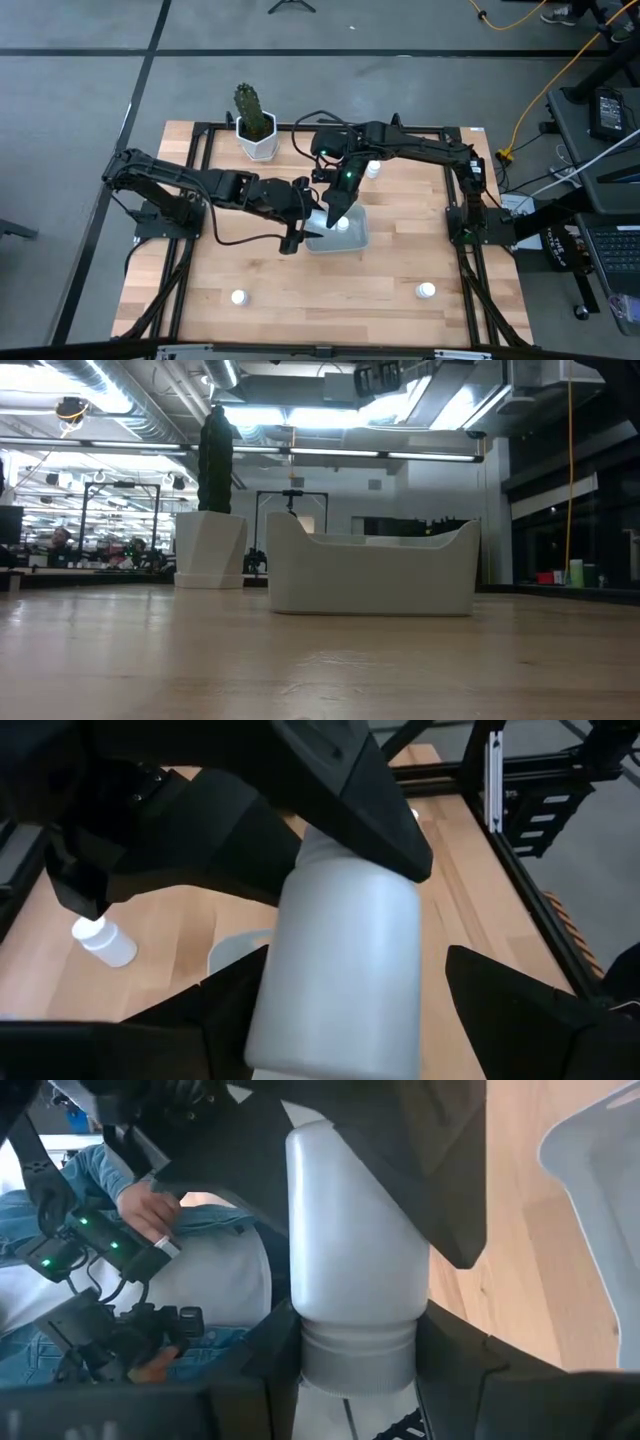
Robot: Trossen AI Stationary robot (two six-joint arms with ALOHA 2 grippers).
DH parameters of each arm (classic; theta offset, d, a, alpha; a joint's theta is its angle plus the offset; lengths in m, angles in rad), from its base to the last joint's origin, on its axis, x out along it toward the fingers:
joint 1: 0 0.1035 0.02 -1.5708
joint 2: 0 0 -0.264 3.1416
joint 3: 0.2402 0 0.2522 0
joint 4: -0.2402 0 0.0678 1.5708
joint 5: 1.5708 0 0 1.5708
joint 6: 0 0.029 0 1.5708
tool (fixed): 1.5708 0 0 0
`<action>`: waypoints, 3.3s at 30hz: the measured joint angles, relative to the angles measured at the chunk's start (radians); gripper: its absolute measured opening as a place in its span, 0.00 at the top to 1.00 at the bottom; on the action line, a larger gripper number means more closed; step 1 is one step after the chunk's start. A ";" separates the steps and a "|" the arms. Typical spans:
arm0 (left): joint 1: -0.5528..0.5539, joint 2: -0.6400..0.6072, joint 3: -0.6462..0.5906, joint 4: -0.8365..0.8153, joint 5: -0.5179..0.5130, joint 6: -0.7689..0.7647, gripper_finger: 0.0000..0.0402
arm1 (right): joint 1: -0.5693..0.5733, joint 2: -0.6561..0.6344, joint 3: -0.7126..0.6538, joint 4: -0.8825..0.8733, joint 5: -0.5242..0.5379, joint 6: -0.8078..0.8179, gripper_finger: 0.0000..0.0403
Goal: Pick and place pill bottles into a basket
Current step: Put the white pill bottle into the gray bin
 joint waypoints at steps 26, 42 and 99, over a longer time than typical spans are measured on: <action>0.004 0.000 0.000 -0.009 0.006 0.000 0.59 | -0.005 -0.001 0.000 0.000 0.021 0.001 0.43; 0.069 -0.001 0.068 0.005 -0.209 0.045 0.59 | -0.064 -0.211 0.001 0.075 0.647 -0.220 0.40; 0.287 0.408 0.025 1.098 0.102 -0.161 0.59 | -0.146 -0.351 0.214 -0.284 0.781 -0.312 0.40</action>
